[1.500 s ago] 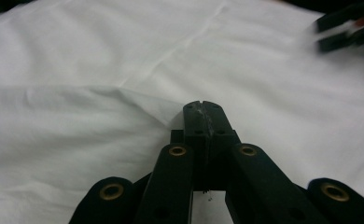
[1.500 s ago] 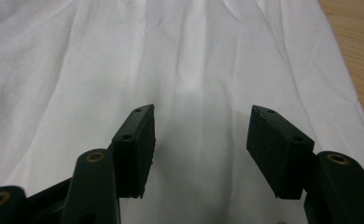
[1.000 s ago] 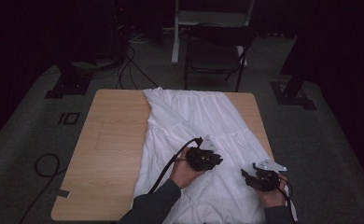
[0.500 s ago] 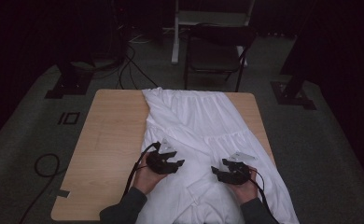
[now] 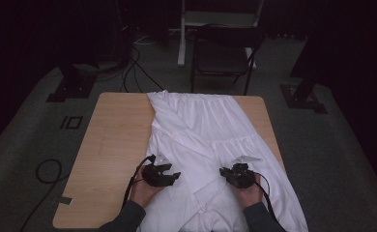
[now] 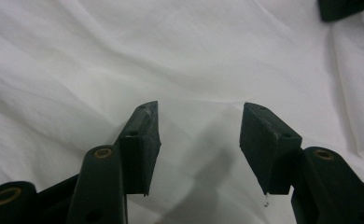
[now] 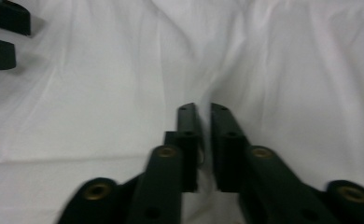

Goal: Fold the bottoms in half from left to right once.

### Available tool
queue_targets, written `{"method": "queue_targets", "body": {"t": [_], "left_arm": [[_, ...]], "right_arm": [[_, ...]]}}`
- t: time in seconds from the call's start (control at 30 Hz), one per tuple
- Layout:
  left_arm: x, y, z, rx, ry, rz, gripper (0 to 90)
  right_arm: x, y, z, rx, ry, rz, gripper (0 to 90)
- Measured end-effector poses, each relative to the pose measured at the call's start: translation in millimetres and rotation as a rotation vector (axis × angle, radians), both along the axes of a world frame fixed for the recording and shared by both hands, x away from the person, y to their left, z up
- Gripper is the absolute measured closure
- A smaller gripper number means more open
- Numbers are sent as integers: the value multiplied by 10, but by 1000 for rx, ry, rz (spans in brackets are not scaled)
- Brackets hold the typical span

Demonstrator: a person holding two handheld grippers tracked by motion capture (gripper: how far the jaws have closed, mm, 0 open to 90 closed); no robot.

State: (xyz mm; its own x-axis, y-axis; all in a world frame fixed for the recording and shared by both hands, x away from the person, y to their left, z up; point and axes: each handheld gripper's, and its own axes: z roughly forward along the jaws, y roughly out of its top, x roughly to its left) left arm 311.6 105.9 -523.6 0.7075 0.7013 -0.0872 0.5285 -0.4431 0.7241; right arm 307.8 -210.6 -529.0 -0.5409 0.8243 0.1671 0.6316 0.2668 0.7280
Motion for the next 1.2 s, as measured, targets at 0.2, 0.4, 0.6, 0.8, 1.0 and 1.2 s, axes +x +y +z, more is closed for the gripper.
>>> {"method": "queue_targets", "body": {"t": [0.2,0.4,0.6,0.8,1.0,1.2], "left_arm": [[20,41,14,-6,-8,21,465],[23,69,18,-3,-16,29,456],[19,79,-3,-3,-16,38,449],[24,57,-34,5,-6,43,432],[30,-71,-42,10,-1,42,390],[80,-206,-158,73,31,65,361]], "right_arm": [[-104,-81,229,0,-102,-20,888],[-204,-370,547,63,-198,-91,890],[-287,-834,800,23,-286,-240,891],[-125,-1299,541,-99,-201,-386,890],[71,-1419,116,-196,-86,-420,887],[158,-1396,-50,-237,-39,-426,866]]}}
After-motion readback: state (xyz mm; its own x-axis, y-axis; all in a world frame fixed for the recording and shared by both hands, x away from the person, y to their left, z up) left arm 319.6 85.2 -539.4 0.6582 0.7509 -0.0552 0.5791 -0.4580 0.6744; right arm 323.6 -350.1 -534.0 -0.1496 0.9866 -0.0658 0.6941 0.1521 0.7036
